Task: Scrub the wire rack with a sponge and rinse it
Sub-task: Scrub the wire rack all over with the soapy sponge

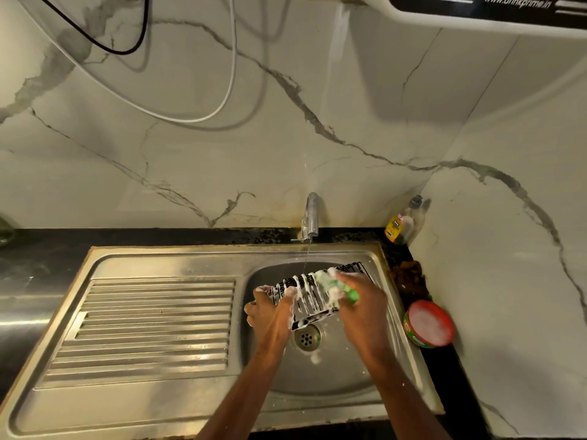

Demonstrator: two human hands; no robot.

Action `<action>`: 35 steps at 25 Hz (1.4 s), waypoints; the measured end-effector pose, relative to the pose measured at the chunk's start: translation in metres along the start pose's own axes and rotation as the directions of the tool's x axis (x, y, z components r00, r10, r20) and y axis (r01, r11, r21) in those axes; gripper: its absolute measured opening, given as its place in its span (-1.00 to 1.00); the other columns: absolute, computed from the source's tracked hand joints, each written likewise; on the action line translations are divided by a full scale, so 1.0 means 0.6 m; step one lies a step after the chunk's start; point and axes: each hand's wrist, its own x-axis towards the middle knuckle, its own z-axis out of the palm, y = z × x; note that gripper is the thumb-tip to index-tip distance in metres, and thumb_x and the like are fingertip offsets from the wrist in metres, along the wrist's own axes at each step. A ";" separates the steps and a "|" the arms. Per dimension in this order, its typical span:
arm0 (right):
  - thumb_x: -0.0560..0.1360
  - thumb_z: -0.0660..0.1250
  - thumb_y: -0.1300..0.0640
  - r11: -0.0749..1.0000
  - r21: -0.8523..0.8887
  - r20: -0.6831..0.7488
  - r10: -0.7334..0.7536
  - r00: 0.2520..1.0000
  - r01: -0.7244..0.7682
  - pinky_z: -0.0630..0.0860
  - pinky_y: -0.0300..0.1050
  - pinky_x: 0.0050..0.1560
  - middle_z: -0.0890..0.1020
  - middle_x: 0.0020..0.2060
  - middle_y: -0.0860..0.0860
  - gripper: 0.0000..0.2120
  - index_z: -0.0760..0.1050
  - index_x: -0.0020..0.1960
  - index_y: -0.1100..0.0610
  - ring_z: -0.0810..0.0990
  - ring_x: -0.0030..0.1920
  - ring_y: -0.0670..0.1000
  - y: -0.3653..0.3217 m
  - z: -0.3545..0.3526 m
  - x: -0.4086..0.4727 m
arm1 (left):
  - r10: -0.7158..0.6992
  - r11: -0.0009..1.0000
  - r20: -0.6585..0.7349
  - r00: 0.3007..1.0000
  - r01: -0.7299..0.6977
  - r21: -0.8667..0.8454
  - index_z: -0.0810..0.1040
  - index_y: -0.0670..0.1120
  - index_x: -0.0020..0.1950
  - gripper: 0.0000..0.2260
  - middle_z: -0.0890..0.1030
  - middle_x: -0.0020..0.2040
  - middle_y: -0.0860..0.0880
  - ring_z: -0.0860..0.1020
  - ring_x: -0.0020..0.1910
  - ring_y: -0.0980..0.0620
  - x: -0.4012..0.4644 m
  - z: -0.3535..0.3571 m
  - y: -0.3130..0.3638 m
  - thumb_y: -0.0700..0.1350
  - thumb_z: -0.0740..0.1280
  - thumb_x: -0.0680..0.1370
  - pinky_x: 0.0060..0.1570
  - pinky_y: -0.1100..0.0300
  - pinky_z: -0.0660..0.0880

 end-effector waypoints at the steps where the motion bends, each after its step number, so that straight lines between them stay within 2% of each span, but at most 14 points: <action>1: 0.42 0.46 0.41 0.999 -0.031 -0.053 0.020 0.998 -0.022 0.52 -0.46 -0.22 0.71 -0.02 -0.02 -0.55 0.59 0.20 0.00 0.61 -0.18 -0.21 0.012 -0.010 0.016 | -0.001 1.000 0.003 1.000 0.001 0.000 0.43 -0.04 0.40 -0.17 0.46 0.34 -0.19 0.48 0.30 -0.21 0.004 0.000 -0.006 0.45 0.25 0.28 0.07 -0.04 0.51; 3: 0.45 0.48 0.33 0.996 -0.001 -0.092 0.086 0.992 -0.086 0.58 -0.40 -0.22 0.72 0.02 0.10 -0.65 0.62 0.20 0.11 0.67 -0.18 -0.12 0.026 -0.013 0.028 | -0.001 1.000 -0.004 1.000 0.001 -0.016 0.44 0.00 0.38 -0.16 0.49 0.32 -0.17 0.51 0.28 -0.20 0.012 0.002 -0.014 0.50 0.25 0.25 0.13 -0.15 0.57; 6: 0.43 0.53 0.22 0.997 0.026 -0.078 0.078 0.994 -0.077 0.68 0.03 -0.26 0.74 -0.03 0.06 -0.65 0.62 0.19 0.09 0.72 -0.19 -0.05 0.029 0.001 0.021 | 0.018 1.000 0.007 1.000 -0.018 -0.022 0.43 0.00 0.39 -0.15 0.48 0.32 -0.16 0.51 0.29 -0.19 0.012 0.003 -0.009 0.48 0.25 0.24 0.14 -0.14 0.57; 9: 0.34 0.61 0.11 0.996 -0.011 0.060 -0.086 0.994 0.087 0.59 -0.25 -0.27 0.70 -0.19 -0.09 -0.61 0.65 0.15 0.03 0.63 -0.25 -0.19 0.004 0.003 0.011 | 0.003 0.999 0.017 1.000 -0.003 -0.041 0.41 0.04 0.39 -0.17 0.47 0.33 -0.15 0.50 0.29 -0.19 0.015 0.007 -0.015 0.47 0.26 0.24 0.11 -0.10 0.56; 11: 0.37 0.56 0.27 0.961 -0.097 0.139 -0.243 0.960 0.258 0.50 -0.41 -0.24 0.67 -0.15 -0.09 -0.56 0.62 0.20 0.00 0.59 -0.26 -0.22 -0.006 0.002 0.002 | -0.010 0.998 0.022 1.000 0.012 -0.059 0.40 0.10 0.37 -0.22 0.46 0.33 -0.13 0.51 0.29 -0.19 0.024 0.009 -0.032 0.49 0.29 0.26 0.16 -0.16 0.57; 13: 0.32 0.51 0.42 0.862 -0.340 0.084 -0.370 0.925 0.375 0.57 -0.29 -0.33 0.70 -0.12 0.00 -0.58 0.67 0.13 0.11 0.60 -0.33 -0.15 0.007 -0.003 0.018 | -0.008 0.996 0.043 0.999 0.012 -0.084 0.41 0.13 0.36 -0.24 0.46 0.36 -0.11 0.50 0.31 -0.17 0.043 0.018 -0.064 0.53 0.30 0.29 0.21 -0.21 0.55; 15: 0.25 0.57 0.42 0.832 -0.484 -0.058 -0.339 0.939 0.271 0.53 -0.23 -0.49 0.72 -0.19 0.06 -0.64 0.68 0.00 0.18 0.60 -0.43 -0.05 0.020 -0.006 0.048 | -0.021 0.993 0.074 0.997 0.029 -0.116 0.41 0.18 0.38 -0.19 0.44 0.41 -0.10 0.47 0.35 -0.14 0.055 0.024 -0.084 0.60 0.32 0.27 0.28 -0.23 0.50; 17: 0.26 0.57 0.41 0.872 -0.452 -0.154 -0.285 0.946 0.189 0.46 -0.28 -0.51 0.69 -0.29 0.04 -0.69 0.66 -0.05 0.17 0.56 -0.47 -0.08 0.004 0.015 0.039 | -0.015 0.989 0.072 0.997 0.026 -0.144 0.46 0.23 0.30 -0.25 0.47 0.37 -0.09 0.50 0.31 -0.10 0.050 0.021 -0.078 0.60 0.34 0.24 0.22 -0.17 0.53; 21: 0.43 0.27 0.37 0.731 -0.418 0.088 -0.559 0.824 0.540 0.65 -0.20 -0.32 0.73 -0.03 0.10 -0.72 0.67 0.04 0.18 0.71 -0.15 -0.05 0.021 0.054 -0.023 | 0.029 0.968 0.061 0.998 -0.013 -0.249 0.50 0.00 0.30 -0.44 0.58 0.24 -0.11 0.57 0.17 -0.05 0.021 -0.015 -0.021 0.29 0.38 0.41 0.09 0.00 0.48; 24: 0.32 0.46 0.49 0.881 -0.355 -0.082 -0.362 0.929 0.312 0.70 -0.05 -0.24 0.72 0.02 0.15 -0.59 0.65 0.11 0.20 0.74 -0.11 0.07 0.044 0.034 0.018 | 0.041 0.962 0.082 0.996 -0.017 -0.273 0.45 -0.08 0.38 -0.57 0.56 0.22 -0.04 0.52 0.23 -0.07 0.017 -0.027 -0.020 0.06 0.37 0.57 0.18 -0.01 0.40; 26: 0.31 0.47 0.49 0.893 -0.330 -0.080 -0.349 0.934 0.305 0.65 -0.24 -0.17 0.72 0.03 0.12 -0.59 0.67 0.10 0.19 0.74 -0.10 0.00 0.033 0.046 -0.002 | 0.030 0.956 0.072 0.997 -0.008 -0.294 0.43 -0.12 0.42 -0.65 0.54 0.22 -0.05 0.49 0.25 -0.06 0.017 -0.029 -0.024 -0.08 0.32 0.65 0.20 0.01 0.38; 29: 0.45 0.27 0.44 0.753 -0.340 0.069 -0.578 0.813 0.564 0.67 -0.20 -0.24 0.68 0.14 0.09 -0.65 0.66 0.14 0.20 0.72 0.00 -0.02 0.049 0.047 -0.032 | 0.022 0.937 0.059 0.998 0.000 -0.350 0.45 -0.15 0.36 -0.69 0.57 0.18 -0.04 0.50 0.24 -0.07 0.016 -0.034 -0.023 -0.09 0.32 0.65 0.20 0.05 0.41; 32: 0.31 0.41 0.52 0.867 -0.348 -0.062 -0.400 0.914 0.356 0.69 -0.10 -0.17 0.69 0.13 0.11 -0.56 0.67 0.13 0.22 0.72 0.02 0.04 0.053 0.038 -0.015 | 0.037 0.951 0.070 0.997 -0.014 -0.308 0.45 -0.11 0.37 -0.68 0.57 0.19 -0.01 0.50 0.24 -0.02 0.010 -0.034 -0.027 -0.06 0.33 0.64 0.21 0.04 0.41; 35: 0.50 0.26 0.38 0.732 -0.370 0.020 -0.609 0.793 0.572 0.68 -0.08 -0.08 0.71 0.07 0.14 -0.74 0.69 0.07 0.25 0.72 0.03 0.07 0.056 0.049 -0.047 | 0.030 0.944 0.049 0.998 -0.012 -0.330 0.46 -0.08 0.30 -0.78 0.57 0.08 0.09 0.52 0.16 0.02 0.002 -0.030 -0.026 -0.13 0.29 0.66 0.19 0.04 0.37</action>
